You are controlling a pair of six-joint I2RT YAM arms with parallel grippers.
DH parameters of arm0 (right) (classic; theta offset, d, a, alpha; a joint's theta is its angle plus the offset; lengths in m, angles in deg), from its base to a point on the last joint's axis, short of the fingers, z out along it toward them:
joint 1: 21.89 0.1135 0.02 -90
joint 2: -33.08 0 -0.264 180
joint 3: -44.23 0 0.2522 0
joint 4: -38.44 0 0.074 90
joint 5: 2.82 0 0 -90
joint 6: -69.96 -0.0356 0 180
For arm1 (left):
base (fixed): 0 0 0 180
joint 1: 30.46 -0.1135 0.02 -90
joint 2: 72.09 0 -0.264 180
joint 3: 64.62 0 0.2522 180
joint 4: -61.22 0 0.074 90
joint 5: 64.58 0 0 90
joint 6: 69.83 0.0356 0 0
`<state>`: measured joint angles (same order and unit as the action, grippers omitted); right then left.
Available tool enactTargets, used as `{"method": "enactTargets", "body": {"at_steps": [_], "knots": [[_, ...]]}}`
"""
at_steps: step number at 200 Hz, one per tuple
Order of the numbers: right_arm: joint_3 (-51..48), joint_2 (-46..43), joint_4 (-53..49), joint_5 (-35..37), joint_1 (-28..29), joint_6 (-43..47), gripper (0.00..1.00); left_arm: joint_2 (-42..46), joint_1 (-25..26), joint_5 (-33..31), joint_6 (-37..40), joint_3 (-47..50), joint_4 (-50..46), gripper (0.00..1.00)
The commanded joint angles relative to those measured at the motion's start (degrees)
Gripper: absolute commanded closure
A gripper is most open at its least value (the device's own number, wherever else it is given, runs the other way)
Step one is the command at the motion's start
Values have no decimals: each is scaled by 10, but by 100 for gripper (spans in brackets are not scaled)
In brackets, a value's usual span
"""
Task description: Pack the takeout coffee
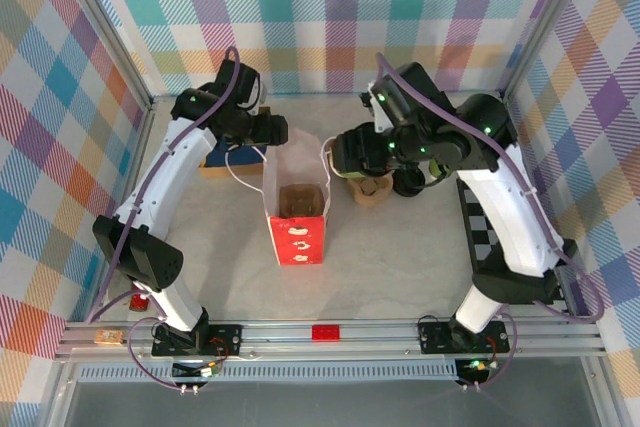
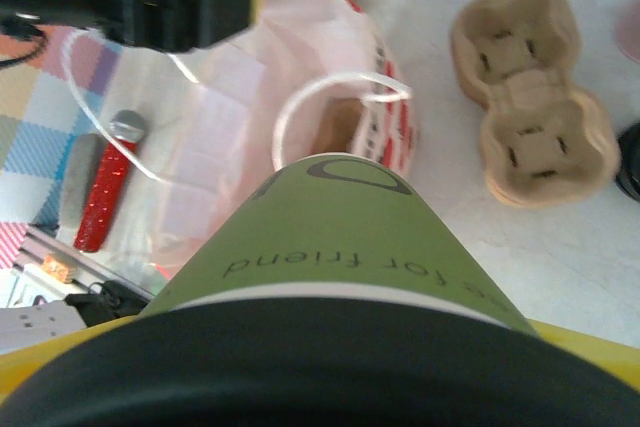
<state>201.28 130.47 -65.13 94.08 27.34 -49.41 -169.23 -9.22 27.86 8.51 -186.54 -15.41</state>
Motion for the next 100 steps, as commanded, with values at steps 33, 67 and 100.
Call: {"method": "enactTargets", "body": {"at_steps": [33,67,100], "knots": [[54,29,-26,-45,24,15,59,17,-2,-3,1,41,13,25],[50,38,0,-55,47,11,59,25,-2,-3,-3,54,19,35],[51,66,25,-55,68,3,59,45,-2,3,-16,73,29,56]]}}
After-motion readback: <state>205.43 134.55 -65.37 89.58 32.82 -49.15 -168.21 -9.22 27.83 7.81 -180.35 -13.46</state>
